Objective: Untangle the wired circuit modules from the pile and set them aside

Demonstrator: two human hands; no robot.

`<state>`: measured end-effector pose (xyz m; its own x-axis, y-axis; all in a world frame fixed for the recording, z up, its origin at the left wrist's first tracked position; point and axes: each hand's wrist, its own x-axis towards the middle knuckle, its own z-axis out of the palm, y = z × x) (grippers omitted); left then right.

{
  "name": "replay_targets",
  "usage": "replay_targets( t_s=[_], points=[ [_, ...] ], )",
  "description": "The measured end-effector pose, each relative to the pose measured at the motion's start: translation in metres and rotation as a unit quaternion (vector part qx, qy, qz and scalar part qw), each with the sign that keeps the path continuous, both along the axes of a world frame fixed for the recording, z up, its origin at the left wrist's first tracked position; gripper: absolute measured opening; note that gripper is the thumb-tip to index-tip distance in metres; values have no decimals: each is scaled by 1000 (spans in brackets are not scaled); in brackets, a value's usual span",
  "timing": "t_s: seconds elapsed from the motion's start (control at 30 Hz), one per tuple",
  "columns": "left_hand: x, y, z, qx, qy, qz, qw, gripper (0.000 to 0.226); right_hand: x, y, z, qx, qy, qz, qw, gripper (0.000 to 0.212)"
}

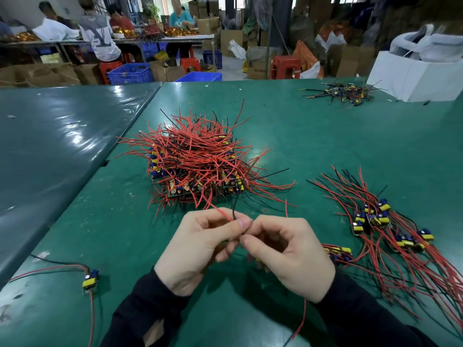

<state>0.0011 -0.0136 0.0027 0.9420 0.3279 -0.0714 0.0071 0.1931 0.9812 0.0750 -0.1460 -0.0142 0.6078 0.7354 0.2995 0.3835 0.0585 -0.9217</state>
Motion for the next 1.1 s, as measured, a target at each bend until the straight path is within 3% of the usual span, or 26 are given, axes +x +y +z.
replay_targets(
  t_s=[0.1, 0.27, 0.47, 0.67, 0.83, 1.1],
  points=[
    [-1, 4, 1, 31, -1, 40, 999, 11, -2, 0, -2, -24, -39, -16, 999, 18],
    [-7, 26, 10, -27, -15, 108, 994, 12, 1, 1, -2, -24, -9, -20, 999, 17],
    [-8, 22, 14, -37, -44, 96, 994, 16, -2, 0, -1, -5, 30, 11, 999, 17],
    [-9, 21, 14, 19, -72, 135, 988, 16, -3, -3, 6, 3, 55, 50, 997, 18],
    [-6, 13, 14, 16, -83, 151, 985, 17, -5, -6, 13, -17, 81, 131, 988, 22],
    [-6, 17, 16, -30, -85, 181, 979, 18, -4, -7, 14, -17, 62, 147, 987, 22]
  ],
)
